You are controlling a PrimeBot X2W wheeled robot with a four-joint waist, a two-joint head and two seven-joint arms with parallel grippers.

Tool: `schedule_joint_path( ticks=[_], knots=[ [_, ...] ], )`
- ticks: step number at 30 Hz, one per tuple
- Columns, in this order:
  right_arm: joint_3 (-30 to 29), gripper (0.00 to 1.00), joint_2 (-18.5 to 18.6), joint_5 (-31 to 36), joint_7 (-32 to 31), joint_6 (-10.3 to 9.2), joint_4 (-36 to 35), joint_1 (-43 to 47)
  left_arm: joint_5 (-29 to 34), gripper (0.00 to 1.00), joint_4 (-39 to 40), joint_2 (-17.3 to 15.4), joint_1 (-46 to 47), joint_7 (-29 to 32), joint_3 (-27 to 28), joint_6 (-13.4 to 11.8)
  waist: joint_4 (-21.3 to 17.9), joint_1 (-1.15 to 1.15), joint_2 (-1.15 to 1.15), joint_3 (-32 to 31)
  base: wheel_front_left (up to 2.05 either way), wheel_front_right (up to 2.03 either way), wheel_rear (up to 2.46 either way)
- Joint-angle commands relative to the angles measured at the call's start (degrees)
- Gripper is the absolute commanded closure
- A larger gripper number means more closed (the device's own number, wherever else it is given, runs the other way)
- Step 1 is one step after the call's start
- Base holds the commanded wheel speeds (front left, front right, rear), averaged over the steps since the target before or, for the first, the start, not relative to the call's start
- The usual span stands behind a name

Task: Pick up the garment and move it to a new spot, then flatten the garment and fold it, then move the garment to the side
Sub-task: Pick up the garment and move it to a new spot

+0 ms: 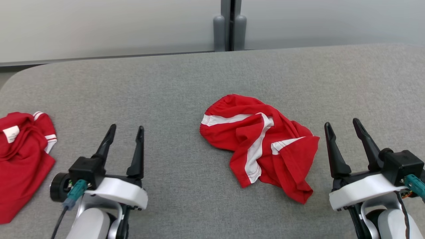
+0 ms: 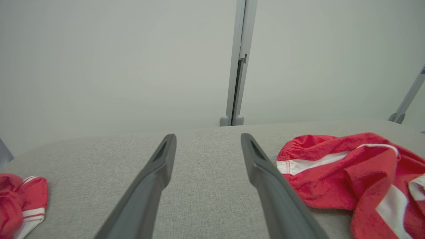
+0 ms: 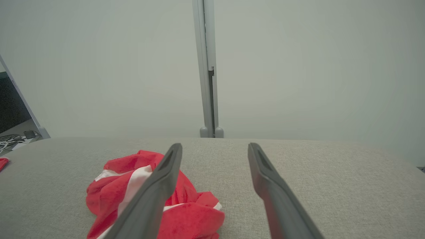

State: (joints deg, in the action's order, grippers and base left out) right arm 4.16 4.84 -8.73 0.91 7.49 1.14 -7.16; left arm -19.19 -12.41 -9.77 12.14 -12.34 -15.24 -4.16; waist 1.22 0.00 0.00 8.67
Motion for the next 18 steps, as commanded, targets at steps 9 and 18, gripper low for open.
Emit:
schedule_joint_path(
  ticks=[9, 18],
  knots=[
    [-0.8, 0.0, 0.69, 0.22, -1.85, 0.0, -1.65, 4.8, -1.56, 0.0, 1.33, -2.62, -5.05, -0.12, 1.96, -0.56, 2.17, 0.0, 0.0, -4.77, 0.0, 0.0, 0.0],
    [-1.68, 0.0, 0.45, 0.44, -3.37, 0.0, -3.19, 9.43, -2.36, 0.0, 2.43, -2.7, -9.22, 1.34, 0.85, -1.01, 2.51, 0.0, 0.0, -8.88, 0.0, 0.0, 0.0]
  ],
)
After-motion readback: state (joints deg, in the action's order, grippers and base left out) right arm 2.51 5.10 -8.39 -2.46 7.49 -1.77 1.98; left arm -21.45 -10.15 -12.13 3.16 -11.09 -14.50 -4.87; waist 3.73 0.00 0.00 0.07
